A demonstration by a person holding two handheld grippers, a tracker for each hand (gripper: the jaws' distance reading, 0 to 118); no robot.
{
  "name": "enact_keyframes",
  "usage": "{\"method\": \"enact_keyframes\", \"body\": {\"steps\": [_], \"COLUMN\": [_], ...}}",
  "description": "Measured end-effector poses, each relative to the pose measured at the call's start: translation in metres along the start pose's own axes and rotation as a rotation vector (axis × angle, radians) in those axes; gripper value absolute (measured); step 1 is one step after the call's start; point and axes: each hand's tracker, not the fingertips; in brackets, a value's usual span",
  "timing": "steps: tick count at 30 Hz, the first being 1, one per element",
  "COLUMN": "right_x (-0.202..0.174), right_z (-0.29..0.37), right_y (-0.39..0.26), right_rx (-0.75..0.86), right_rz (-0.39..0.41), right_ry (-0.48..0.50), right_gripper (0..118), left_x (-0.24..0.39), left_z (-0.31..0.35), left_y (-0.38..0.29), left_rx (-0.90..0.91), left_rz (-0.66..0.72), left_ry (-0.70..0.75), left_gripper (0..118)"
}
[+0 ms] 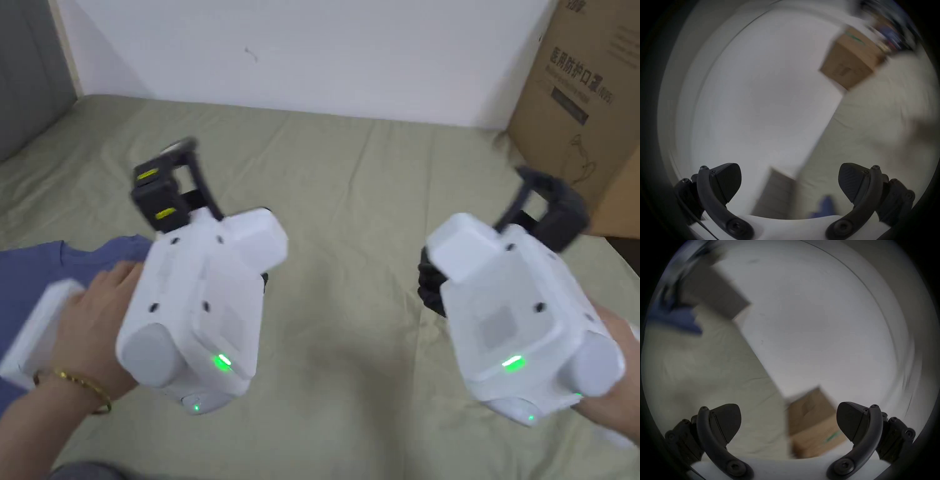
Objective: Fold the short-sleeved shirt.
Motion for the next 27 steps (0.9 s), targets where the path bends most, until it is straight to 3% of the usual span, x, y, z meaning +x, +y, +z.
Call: {"method": "enact_keyframes", "body": {"steps": [4, 5, 7, 9, 12, 13, 15, 17, 19, 21, 23, 26, 27], "right_x": [-0.043, -0.050, -0.052, -0.047, -0.023, -0.011, 0.017, 0.043, 0.053, 0.047, 0.029, 0.011, 0.004], "right_z": [0.008, 0.010, 0.014, 0.016, 0.009, 0.006, -0.001, -0.007, -0.007, 0.001, 0.014, 0.022, 0.023], "right_y": [-0.002, -0.007, -0.010, -0.003, 0.007, 0.011, 0.010, -0.005, -0.028, -0.050, -0.057, -0.066, -0.066], "right_rx": [0.313, 0.400, 0.447, 0.388, 0.222, 0.149, 0.021, -0.087, -0.147, -0.149, -0.192, -0.245, -0.248], "right_rz": [0.789, 0.904, 0.918, 0.779, 0.446, 0.283, -0.120, -0.621, -1.045, -1.324, -1.426, -1.392, -1.374], "right_ry": [-0.102, -0.125, -0.078, 0.002, 0.085, 0.135, 0.212, 0.253, 0.273, 0.255, 0.165, 0.113, 0.107], "right_gripper": [116, 116, 116, 116, 116, 116, 116, 116, 116, 116, 116, 116, 116], "left_x": [0.042, 0.048, 0.055, 0.049, 0.019, 0.004, -0.025, -0.049, -0.052, -0.046, -0.035, -0.015, -0.008], "left_z": [0.018, 0.022, 0.028, 0.031, 0.022, 0.018, 0.009, 0.000, 0.000, 0.006, 0.014, 0.024, 0.025], "left_y": [-0.001, -0.003, -0.006, -0.005, 0.000, 0.002, 0.002, -0.011, -0.025, -0.034, -0.043, -0.045, -0.044], "left_rx": [0.334, 0.396, 0.446, 0.408, 0.248, 0.182, 0.050, -0.046, -0.130, -0.180, -0.214, -0.283, -0.301], "left_rz": [-0.634, -0.693, -0.693, -0.588, -0.259, -0.097, 0.273, 0.697, 0.988, 1.189, 1.335, 1.339, 1.279], "left_ry": [0.065, 0.070, 0.062, 0.010, -0.027, -0.047, -0.054, -0.069, -0.022, 0.026, 0.024, -0.036, -0.043], "left_gripper": [118, 118, 118, 118, 118, 118, 118, 118, 118, 118, 118, 118, 118]}}
